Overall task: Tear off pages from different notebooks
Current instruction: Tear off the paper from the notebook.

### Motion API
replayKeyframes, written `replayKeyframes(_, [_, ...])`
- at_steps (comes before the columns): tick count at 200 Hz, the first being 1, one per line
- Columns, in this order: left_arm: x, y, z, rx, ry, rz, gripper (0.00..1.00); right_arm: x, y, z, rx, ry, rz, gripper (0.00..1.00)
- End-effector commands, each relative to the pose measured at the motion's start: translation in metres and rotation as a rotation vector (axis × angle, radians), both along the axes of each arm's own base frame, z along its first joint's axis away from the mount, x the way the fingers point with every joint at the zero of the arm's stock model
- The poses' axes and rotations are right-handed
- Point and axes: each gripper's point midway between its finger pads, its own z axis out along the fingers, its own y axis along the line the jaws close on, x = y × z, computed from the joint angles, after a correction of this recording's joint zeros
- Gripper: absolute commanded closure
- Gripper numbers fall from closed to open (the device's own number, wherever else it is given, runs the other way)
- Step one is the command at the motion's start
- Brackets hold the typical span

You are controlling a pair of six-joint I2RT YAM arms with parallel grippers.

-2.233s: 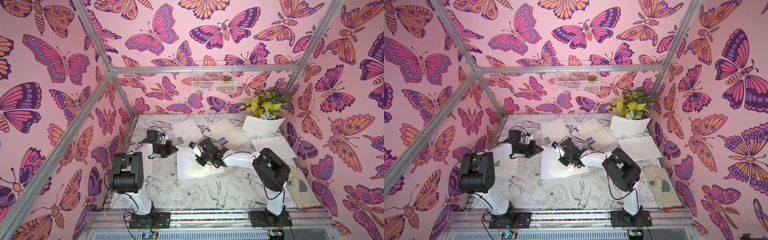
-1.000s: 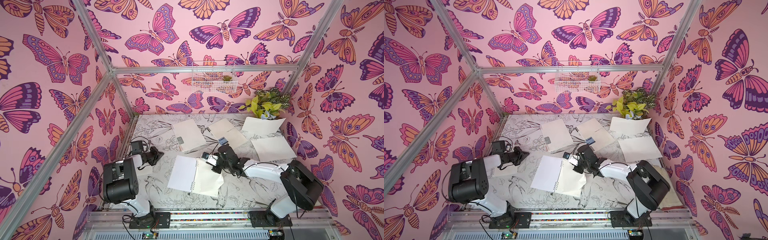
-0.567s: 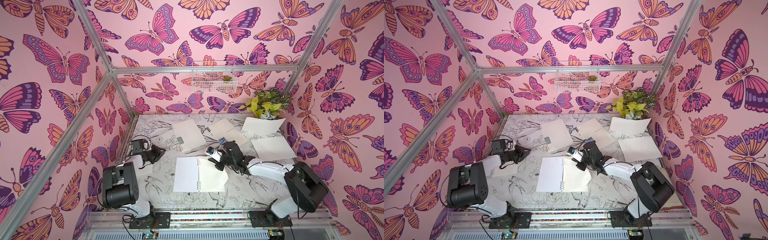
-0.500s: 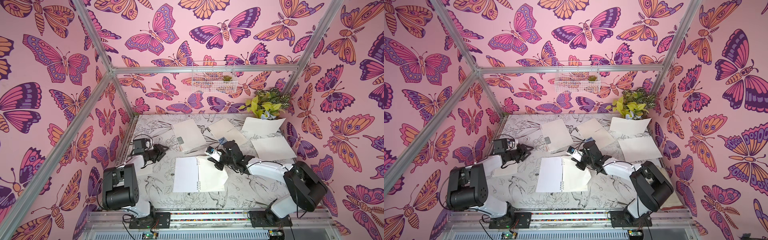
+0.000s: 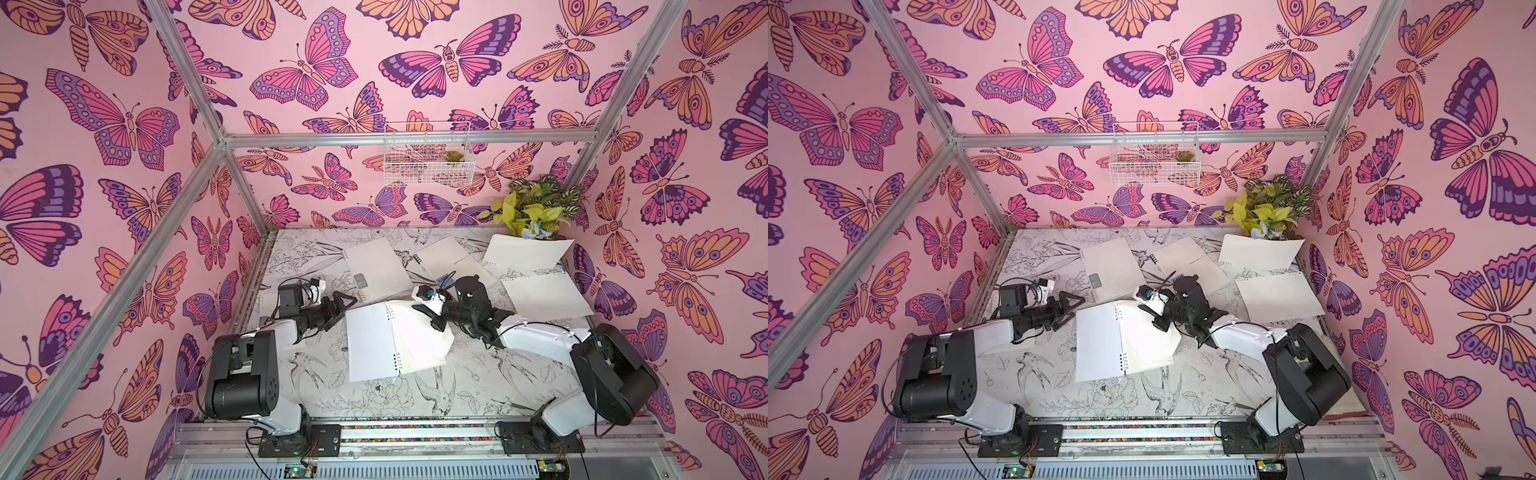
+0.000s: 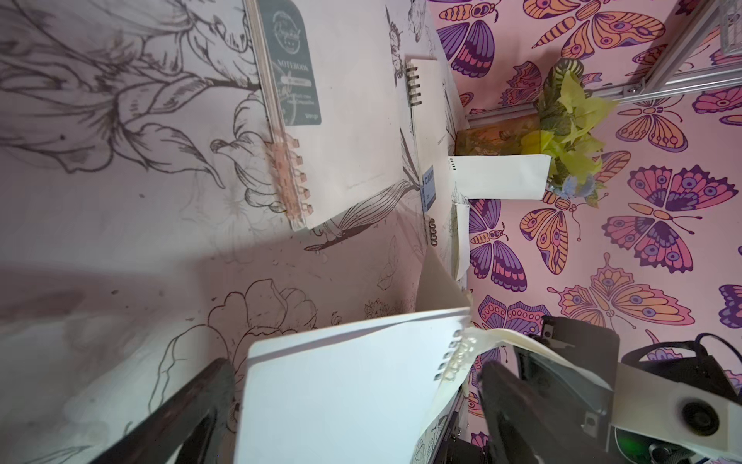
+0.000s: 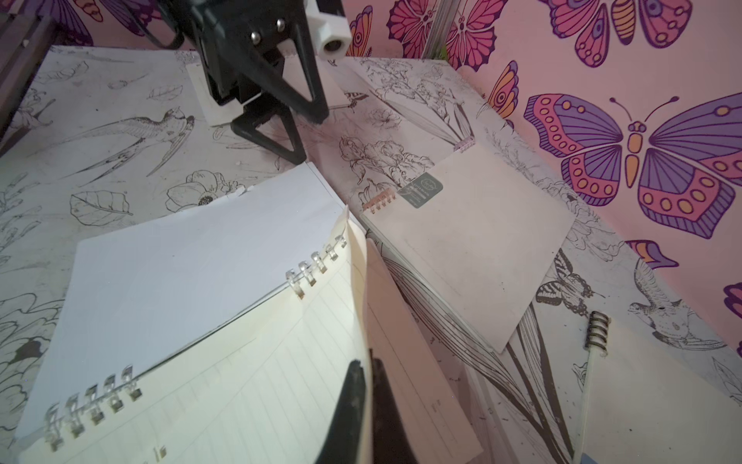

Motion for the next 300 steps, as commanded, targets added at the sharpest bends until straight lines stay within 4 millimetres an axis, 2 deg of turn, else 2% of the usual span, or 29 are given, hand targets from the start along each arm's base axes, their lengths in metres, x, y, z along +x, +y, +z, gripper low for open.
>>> replayKeyframes(1, [-0.013,-0.007,-0.017,-0.037,0.006,-0.05,0.03,0.005,0.001,0.024,0.089,-0.04,0.017,1.0])
replayKeyframes(24, [-0.018,-0.008,-0.027,-0.04,0.026,-0.043,0.03,0.005,0.003,0.022,0.089,-0.038,0.022,1.0])
replayKeyframes(58, [-0.013,-0.023,-0.023,-0.088,0.013,-0.081,0.04,0.006,0.004,0.02,0.093,-0.033,0.027,1.0])
replayKeyframes(72, [-0.009,-0.028,-0.017,-0.114,-0.003,-0.096,0.09,0.008,0.004,0.018,0.088,-0.024,0.017,1.0])
replayKeyframes(99, [-0.008,-0.026,-0.007,-0.132,-0.025,-0.077,0.27,0.012,0.002,0.011,0.072,-0.01,-0.003,1.0])
replayKeyframes(130, [-0.002,-0.024,0.004,-0.14,-0.037,-0.062,0.63,0.012,0.002,0.009,0.052,0.005,-0.005,1.0])
replayKeyframes(134, [0.0,-0.024,0.004,-0.142,-0.034,-0.058,0.66,0.012,0.004,-0.003,0.035,0.027,0.0,1.0])
replayKeyframes(164, [0.01,-0.024,0.006,-0.179,0.009,-0.048,0.88,0.002,0.014,-0.019,-0.105,-0.009,0.006,1.0])
replayKeyframes(174, [0.014,-0.024,0.005,-0.188,0.026,-0.035,1.0,0.0,0.017,-0.024,-0.169,-0.028,0.003,1.0])
replayKeyframes(203, [0.021,-0.007,-0.004,-0.199,0.099,0.073,1.0,-0.013,0.019,-0.04,-0.337,-0.087,0.009,1.0])
replayKeyframes(225, [0.018,0.02,-0.014,-0.207,0.147,0.186,1.0,-0.016,0.0,-0.054,-0.459,-0.094,-0.058,1.0])
replayKeyframes(228, [0.018,0.023,-0.015,-0.205,0.149,0.195,1.0,-0.015,-0.002,-0.044,-0.444,-0.11,-0.074,1.0])
replayKeyframes(245, [0.014,0.037,-0.02,-0.174,0.163,0.232,1.0,-0.011,-0.019,-0.043,-0.447,-0.104,-0.139,1.0])
replayKeyframes(268, [0.011,0.042,-0.021,-0.156,0.172,0.226,1.0,-0.006,-0.033,-0.037,-0.38,-0.039,-0.188,1.0])
replayKeyframes(291, [0.01,0.046,-0.02,-0.144,0.168,0.219,1.0,-0.007,-0.041,-0.016,-0.264,0.009,-0.204,1.0])
replayKeyframes(300, [0.011,0.046,-0.019,-0.139,0.167,0.213,1.0,-0.001,-0.048,-0.006,-0.203,0.045,-0.256,1.0])
